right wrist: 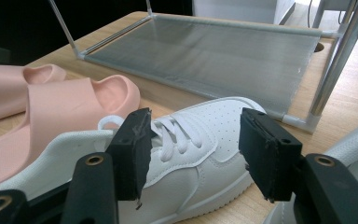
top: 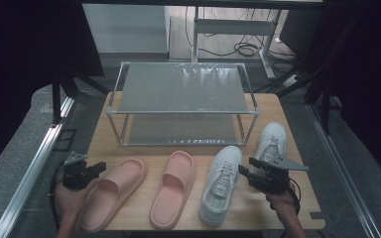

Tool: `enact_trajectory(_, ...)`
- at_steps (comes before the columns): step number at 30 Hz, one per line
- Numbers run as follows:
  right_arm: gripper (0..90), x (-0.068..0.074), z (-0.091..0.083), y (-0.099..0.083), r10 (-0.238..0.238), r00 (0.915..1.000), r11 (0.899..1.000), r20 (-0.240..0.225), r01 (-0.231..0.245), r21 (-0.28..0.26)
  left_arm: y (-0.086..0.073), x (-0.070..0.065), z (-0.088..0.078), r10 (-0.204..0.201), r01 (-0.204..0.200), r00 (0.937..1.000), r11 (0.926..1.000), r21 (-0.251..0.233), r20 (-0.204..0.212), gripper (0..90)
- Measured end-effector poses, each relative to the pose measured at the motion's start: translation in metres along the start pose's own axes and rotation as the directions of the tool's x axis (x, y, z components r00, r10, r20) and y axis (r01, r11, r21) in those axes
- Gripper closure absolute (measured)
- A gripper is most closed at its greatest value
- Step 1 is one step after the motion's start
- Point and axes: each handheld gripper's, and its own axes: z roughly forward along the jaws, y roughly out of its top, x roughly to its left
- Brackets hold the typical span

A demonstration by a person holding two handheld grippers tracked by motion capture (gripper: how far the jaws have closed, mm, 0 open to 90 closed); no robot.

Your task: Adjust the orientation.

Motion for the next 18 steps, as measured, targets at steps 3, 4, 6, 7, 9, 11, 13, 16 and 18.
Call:
enact_trajectory(3, 44.7, 0.000, -0.001, 0.000, -0.003, 1.0000, 1.000, 0.001, 0.003, -0.002, -0.010, -0.004, -0.020, 0.007, -0.006, 0.9997, 0.9997, -0.024, 0.025, 85.4)
enact_trajectory(4, 44.7, 0.001, -0.001, 0.001, -0.001, 1.0000, 1.000, 0.001, 0.001, -0.002, -0.012, -0.006, -0.024, 0.007, -0.006, 0.9995, 0.9995, -0.030, 0.032, 85.4)
enact_trajectory(6, 44.7, 0.001, -0.001, 0.001, -0.002, 1.0000, 1.000, 0.001, 0.002, -0.003, -0.018, -0.010, -0.034, 0.005, -0.002, 0.9982, 0.9990, -0.046, 0.060, 85.3)
enact_trajectory(7, 44.7, 0.002, -0.001, 0.001, -0.003, 1.0000, 1.000, 0.001, 0.003, -0.004, -0.018, -0.010, -0.034, 0.005, -0.002, 0.9982, 0.9990, -0.046, 0.060, 85.3)
enact_trajectory(9, 44.7, 0.002, -0.001, 0.001, -0.004, 1.0000, 1.000, -0.001, 0.004, -0.003, -0.024, -0.018, -0.043, 0.015, -0.010, 0.9960, 0.9984, -0.056, 0.088, 85.2)
enact_trajectory(11, 44.7, 0.003, -0.001, 0.001, -0.005, 1.0000, 1.000, -0.001, 0.005, -0.003, -0.028, -0.025, -0.045, 0.028, -0.022, 0.9934, 0.9984, -0.052, 0.112, 85.0)
enact_trajectory(13, 44.7, 0.003, -0.001, 0.001, -0.007, 1.0000, 1.000, 0.000, 0.007, -0.002, -0.030, -0.032, -0.045, 0.043, -0.037, 0.9904, 0.9983, -0.044, 0.132, 84.9)
enact_trajectory(16, 44.7, 0.002, -0.001, 0.001, -0.005, 1.0000, 1.000, 0.001, 0.005, -0.003, -0.032, -0.044, -0.041, 0.070, -0.067, 0.9847, 0.9974, -0.024, 0.159, 84.6)
enact_trajectory(18, 44.7, 0.002, -0.001, 0.001, -0.002, 1.0000, 1.000, 0.001, 0.002, -0.003, -0.032, -0.047, -0.037, 0.075, -0.074, 0.9828, 0.9972, -0.013, 0.168, 84.5)
